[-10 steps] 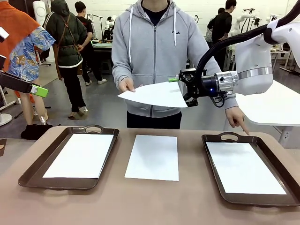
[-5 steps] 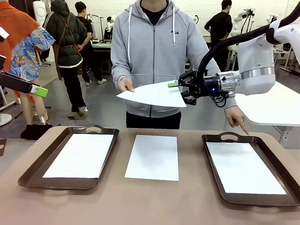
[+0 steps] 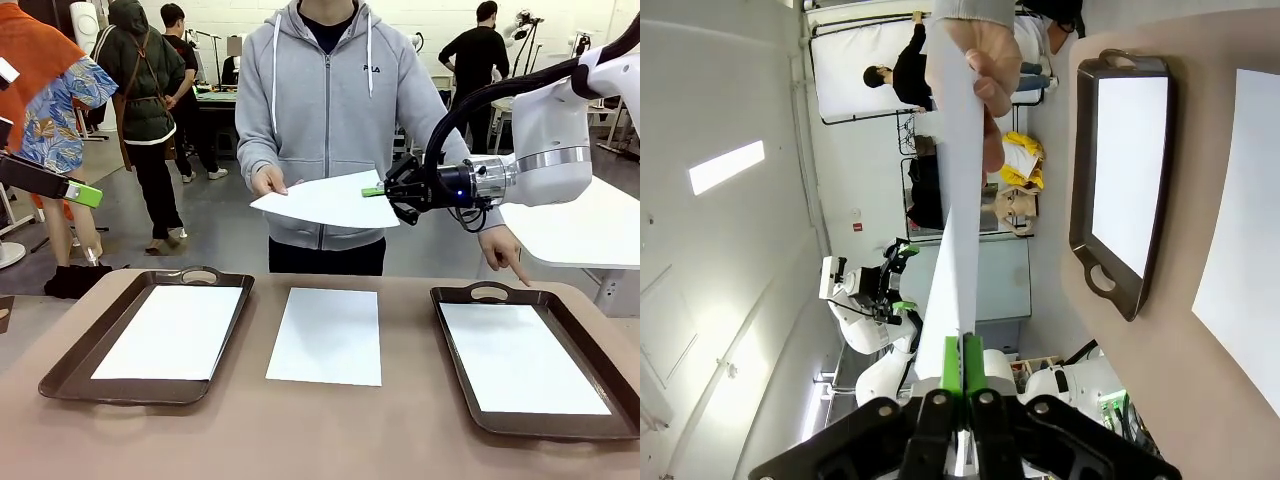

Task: Sort the A4 documents.
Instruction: Receive the A4 Paper, then place the A4 Paper in the designated Handle tray.

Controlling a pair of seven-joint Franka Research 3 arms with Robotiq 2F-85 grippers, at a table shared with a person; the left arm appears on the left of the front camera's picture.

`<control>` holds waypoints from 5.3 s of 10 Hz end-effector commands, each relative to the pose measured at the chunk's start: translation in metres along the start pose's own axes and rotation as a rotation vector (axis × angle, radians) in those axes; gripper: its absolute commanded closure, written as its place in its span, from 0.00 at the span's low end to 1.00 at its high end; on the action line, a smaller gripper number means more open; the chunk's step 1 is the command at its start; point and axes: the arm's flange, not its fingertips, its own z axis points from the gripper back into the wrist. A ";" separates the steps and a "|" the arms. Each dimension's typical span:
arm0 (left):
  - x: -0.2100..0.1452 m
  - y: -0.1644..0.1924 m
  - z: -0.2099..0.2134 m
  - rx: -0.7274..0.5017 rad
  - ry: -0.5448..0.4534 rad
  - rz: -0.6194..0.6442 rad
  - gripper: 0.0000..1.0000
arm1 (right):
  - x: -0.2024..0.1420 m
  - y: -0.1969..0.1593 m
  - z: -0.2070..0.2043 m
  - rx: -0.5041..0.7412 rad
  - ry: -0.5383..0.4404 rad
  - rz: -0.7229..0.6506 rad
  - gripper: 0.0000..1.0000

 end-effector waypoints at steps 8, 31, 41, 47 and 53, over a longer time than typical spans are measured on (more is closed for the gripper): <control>0.000 0.000 0.000 -0.006 -0.003 -0.004 0.00 | 0.000 0.000 0.003 0.000 -0.001 -0.009 1.00; 0.000 0.000 0.000 -0.006 -0.003 -0.004 0.00 | -0.097 -0.054 0.194 -0.255 -0.126 -0.051 0.99; 0.000 0.000 0.000 -0.006 -0.003 -0.004 0.00 | -0.086 -0.119 0.235 -0.365 -0.190 -0.075 0.99; 0.000 0.000 0.000 -0.006 -0.003 -0.004 0.00 | -0.081 -0.148 0.257 -0.561 -0.178 -0.146 0.99; 0.000 0.000 0.000 -0.006 -0.003 -0.004 0.00 | -0.075 -0.151 0.245 -0.733 -0.121 -0.118 0.99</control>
